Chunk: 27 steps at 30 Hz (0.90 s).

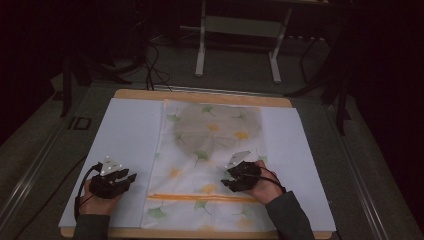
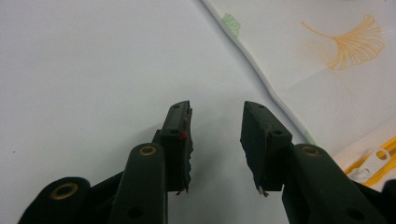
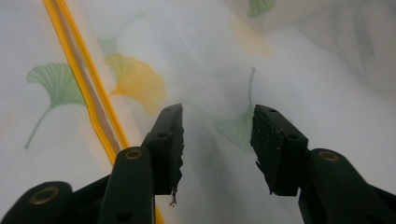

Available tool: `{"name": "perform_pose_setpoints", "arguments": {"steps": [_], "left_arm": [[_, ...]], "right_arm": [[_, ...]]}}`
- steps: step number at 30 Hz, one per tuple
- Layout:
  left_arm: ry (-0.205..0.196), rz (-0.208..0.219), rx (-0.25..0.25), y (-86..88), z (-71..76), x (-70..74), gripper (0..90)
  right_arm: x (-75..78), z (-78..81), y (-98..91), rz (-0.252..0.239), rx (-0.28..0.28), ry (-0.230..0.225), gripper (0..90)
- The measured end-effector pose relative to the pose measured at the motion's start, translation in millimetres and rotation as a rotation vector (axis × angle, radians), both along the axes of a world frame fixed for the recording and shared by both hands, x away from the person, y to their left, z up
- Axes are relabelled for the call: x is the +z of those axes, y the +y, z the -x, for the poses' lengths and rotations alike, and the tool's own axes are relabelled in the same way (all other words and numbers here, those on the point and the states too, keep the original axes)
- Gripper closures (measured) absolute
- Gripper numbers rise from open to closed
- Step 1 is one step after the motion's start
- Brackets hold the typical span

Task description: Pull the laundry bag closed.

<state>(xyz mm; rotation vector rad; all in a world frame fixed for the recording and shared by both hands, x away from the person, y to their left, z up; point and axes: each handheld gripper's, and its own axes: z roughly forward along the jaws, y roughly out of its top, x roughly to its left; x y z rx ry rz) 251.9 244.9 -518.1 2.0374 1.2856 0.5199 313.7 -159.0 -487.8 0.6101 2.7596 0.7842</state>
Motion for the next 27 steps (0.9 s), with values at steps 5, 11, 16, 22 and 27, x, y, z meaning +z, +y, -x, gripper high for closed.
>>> {"name": "perform_pose_setpoints", "arguments": {"steps": [5, 11, 16, 22, 27], "left_arm": [[0.0, -0.005, -0.001, -0.3, 0.1, 0.1, 62.9], [0.002, -0.012, -0.008, -0.6, 0.0, -0.1, 63.4], [0.001, -0.017, -0.007, -0.9, -0.1, -0.2, 63.7], [0.002, -0.022, -0.01, -1.5, -0.3, -0.3, 64.2], [0.003, -0.024, -0.015, -1.5, 0.0, 0.0, 64.0]], "right_arm": [[0.1, 0.5, 10.7, -0.011, 0.029, 0.005, 52.1], [1.1, 0.4, 27.6, -0.016, 0.064, 0.013, 50.9], [-0.1, 1.2, 43.8, -0.006, 0.1, 0.009, 50.0], [-0.4, 2.5, 57.3, -0.004, 0.132, 0.01, 49.6], [-0.2, 4.4, 66.1, -0.005, 0.158, 0.008, 50.2]]}}
